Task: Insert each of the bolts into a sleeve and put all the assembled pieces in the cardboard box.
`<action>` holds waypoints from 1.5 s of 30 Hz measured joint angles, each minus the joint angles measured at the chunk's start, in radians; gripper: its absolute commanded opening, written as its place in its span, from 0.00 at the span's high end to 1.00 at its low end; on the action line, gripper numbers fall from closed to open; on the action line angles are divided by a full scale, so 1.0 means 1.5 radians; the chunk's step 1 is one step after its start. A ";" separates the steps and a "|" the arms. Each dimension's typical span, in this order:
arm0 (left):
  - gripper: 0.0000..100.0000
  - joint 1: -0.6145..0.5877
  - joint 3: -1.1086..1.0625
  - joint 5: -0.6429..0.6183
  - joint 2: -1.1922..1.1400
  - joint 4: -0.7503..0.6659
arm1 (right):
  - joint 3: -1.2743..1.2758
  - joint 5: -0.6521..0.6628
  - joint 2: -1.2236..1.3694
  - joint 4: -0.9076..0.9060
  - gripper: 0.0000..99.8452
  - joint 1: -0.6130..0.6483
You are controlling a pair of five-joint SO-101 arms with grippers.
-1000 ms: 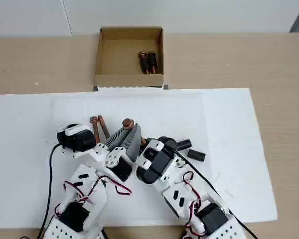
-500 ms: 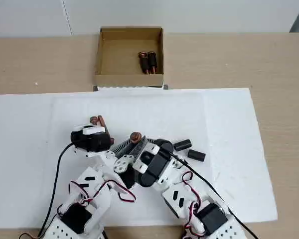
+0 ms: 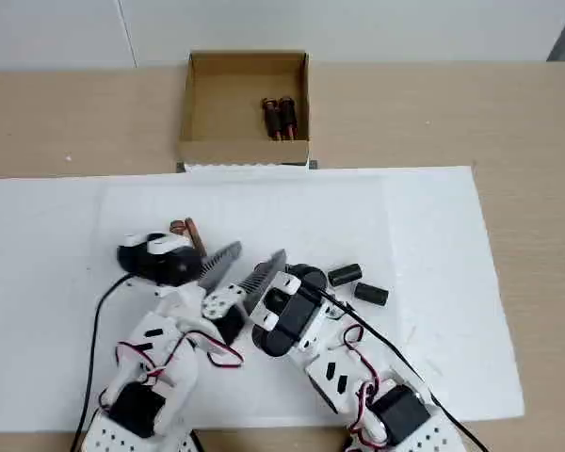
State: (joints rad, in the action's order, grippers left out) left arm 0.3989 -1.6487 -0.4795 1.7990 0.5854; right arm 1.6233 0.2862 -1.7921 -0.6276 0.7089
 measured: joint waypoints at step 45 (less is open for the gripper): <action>0.99 -0.272 -0.027 0.187 0.002 0.190 | -0.270 -0.054 0.378 0.103 1.00 -0.251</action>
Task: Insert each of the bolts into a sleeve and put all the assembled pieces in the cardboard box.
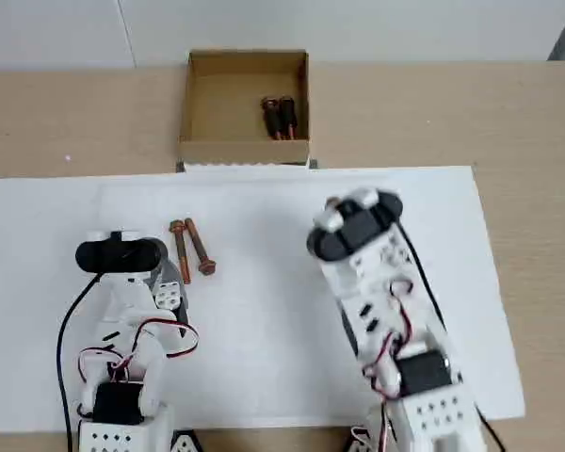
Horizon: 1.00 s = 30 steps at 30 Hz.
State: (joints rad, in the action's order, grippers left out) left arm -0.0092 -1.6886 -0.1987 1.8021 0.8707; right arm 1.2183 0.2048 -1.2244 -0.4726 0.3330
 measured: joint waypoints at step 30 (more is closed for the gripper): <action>0.99 0.000 0.000 0.098 0.000 0.000 | -1.282 0.220 1.404 0.110 0.98 0.019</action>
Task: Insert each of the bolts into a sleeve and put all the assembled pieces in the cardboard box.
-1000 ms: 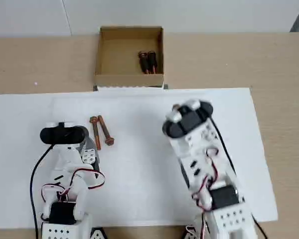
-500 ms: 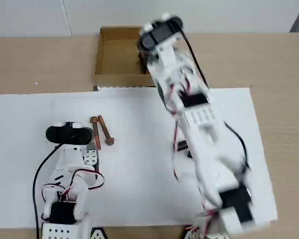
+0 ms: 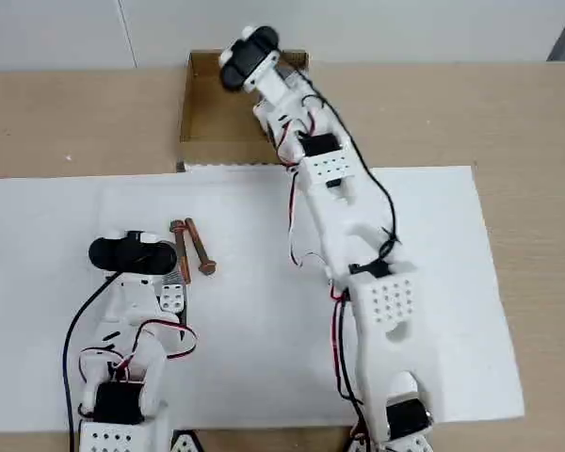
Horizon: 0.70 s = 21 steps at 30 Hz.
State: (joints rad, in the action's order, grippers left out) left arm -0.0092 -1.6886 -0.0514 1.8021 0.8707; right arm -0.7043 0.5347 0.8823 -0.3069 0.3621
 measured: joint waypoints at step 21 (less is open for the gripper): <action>0.99 0.000 0.000 0.000 0.000 0.000 | -0.046 0.024 0.025 -0.054 0.99 0.027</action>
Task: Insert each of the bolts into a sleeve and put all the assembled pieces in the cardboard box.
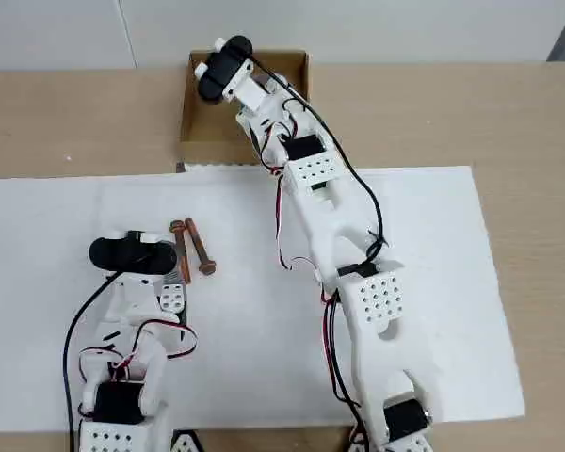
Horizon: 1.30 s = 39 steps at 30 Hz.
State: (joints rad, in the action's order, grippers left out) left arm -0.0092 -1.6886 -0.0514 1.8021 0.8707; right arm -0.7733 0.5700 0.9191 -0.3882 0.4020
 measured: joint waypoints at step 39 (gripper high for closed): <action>0.99 0.000 0.000 0.000 0.000 0.000 | 0.000 -0.340 -0.506 -0.852 1.00 -0.015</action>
State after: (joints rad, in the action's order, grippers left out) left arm -0.0092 -1.6886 -0.0514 1.8021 0.8707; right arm -0.7733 0.0606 0.1596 -1.6663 0.3790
